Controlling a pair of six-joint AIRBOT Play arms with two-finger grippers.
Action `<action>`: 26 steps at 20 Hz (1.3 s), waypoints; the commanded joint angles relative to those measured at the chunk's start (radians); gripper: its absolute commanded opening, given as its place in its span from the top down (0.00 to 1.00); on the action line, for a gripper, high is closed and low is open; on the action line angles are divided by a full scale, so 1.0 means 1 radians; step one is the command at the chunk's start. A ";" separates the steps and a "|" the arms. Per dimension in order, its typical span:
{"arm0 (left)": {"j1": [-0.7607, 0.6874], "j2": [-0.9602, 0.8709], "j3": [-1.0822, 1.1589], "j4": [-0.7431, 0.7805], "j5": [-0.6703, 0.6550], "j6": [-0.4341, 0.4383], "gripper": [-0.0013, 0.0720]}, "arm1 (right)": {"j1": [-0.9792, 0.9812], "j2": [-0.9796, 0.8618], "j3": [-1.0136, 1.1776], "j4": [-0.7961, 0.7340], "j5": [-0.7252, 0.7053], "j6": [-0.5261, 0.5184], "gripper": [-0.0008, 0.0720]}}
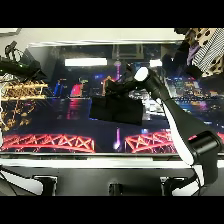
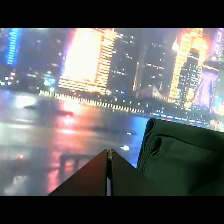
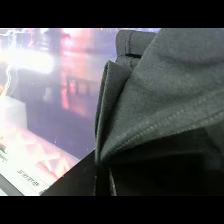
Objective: Fold the clothes and pants, and hang the long-sleeved shirts on hangers.
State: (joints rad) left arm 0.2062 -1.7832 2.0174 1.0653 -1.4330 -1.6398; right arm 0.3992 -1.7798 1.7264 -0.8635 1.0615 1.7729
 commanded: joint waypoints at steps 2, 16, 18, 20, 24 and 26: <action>0.006 -0.006 0.000 0.001 0.001 0.001 0.96 | 0.025 -0.039 0.001 0.018 -0.023 0.001 0.86; 0.006 -0.010 -0.014 0.001 0.000 0.000 0.96 | -0.219 0.153 0.001 0.148 0.164 -0.149 0.36; 0.006 -0.010 -0.014 0.001 -0.001 0.000 0.96 | -0.352 0.162 -0.003 0.050 0.299 -0.179 0.30; 0.006 -0.010 -0.014 0.001 -0.001 0.001 0.96 | -0.467 0.162 -0.056 0.018 0.353 -0.224 0.30; 0.006 -0.010 -0.014 0.001 0.000 0.002 0.96 | -0.584 0.154 -0.270 0.074 0.277 -0.330 0.30; 0.006 -0.010 -0.014 0.001 0.000 0.002 0.96 | -0.577 0.128 -0.370 0.092 0.244 -0.379 0.30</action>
State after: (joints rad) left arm 0.2119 -1.7927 2.0037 1.0660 -1.4338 -1.6390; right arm -0.1368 -1.6329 1.4864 -0.7925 1.3350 1.4803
